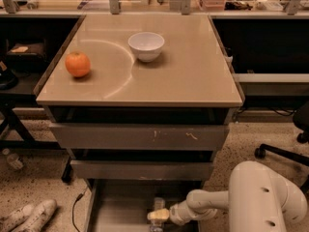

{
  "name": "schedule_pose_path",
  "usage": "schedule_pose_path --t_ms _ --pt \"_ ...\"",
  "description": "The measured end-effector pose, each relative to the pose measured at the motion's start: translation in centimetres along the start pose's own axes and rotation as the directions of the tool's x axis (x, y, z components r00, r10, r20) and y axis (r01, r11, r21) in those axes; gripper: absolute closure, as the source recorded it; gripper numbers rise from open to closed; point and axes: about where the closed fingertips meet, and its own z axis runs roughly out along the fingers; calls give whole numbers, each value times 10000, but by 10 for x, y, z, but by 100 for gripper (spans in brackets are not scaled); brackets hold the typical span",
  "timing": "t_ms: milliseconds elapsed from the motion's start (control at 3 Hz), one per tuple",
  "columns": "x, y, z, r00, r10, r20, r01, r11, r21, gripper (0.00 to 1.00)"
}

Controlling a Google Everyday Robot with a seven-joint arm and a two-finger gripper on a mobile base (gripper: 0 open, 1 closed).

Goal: Place blue plastic bottle into bottom drawer

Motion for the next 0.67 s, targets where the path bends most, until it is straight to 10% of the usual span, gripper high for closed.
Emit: schedule_pose_path --t_ms 333,667 --pt "-14 0 -46 9920 745 1021 -776 9966 269 0" --pt "-35 16 -118 9533 1452 2647 -1671 9840 623 0"
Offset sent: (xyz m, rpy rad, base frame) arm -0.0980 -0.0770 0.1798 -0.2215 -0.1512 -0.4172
